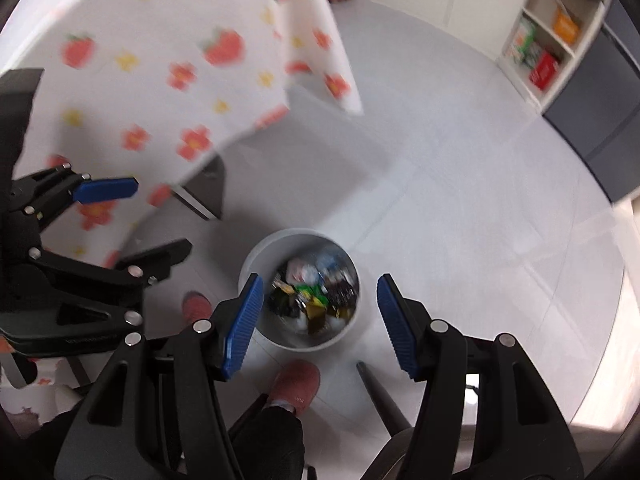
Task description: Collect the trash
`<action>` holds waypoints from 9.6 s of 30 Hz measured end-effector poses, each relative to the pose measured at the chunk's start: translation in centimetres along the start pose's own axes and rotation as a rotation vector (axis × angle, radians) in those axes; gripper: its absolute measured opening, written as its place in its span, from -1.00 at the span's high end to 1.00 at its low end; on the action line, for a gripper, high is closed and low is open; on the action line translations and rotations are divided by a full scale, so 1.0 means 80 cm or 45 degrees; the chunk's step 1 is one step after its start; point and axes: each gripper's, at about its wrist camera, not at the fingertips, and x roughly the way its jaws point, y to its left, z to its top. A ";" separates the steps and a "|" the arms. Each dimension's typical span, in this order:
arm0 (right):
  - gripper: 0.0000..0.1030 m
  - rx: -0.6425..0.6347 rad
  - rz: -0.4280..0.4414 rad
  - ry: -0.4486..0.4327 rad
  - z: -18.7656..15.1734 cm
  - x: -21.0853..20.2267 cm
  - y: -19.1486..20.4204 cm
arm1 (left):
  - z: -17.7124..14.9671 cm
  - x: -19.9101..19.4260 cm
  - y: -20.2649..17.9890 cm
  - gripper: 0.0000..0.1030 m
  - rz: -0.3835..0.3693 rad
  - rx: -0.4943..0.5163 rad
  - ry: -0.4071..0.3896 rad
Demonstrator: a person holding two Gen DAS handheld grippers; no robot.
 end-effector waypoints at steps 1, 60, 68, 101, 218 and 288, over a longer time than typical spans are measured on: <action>-0.11 -0.024 0.018 -0.022 0.010 -0.014 0.009 | 0.002 -0.018 0.007 -0.56 0.017 -0.034 -0.011; -0.11 -1.107 0.666 -0.347 0.458 -0.076 0.784 | -0.145 -0.365 0.690 -0.61 0.865 -1.333 -0.327; -0.11 -1.117 0.679 -0.324 0.492 -0.020 0.838 | -0.149 -0.316 0.742 -0.61 0.837 -1.394 -0.264; 0.85 -1.157 0.620 -0.163 0.501 0.075 0.899 | -0.159 -0.296 0.802 0.16 0.787 -1.404 -0.337; 0.45 0.602 -0.137 0.127 -0.160 0.289 -0.017 | -0.093 0.297 -0.032 -0.19 -0.198 0.018 0.026; -0.65 -0.784 0.461 -0.420 0.261 -0.396 0.422 | -0.086 -0.575 0.314 -0.77 0.723 -1.151 -0.393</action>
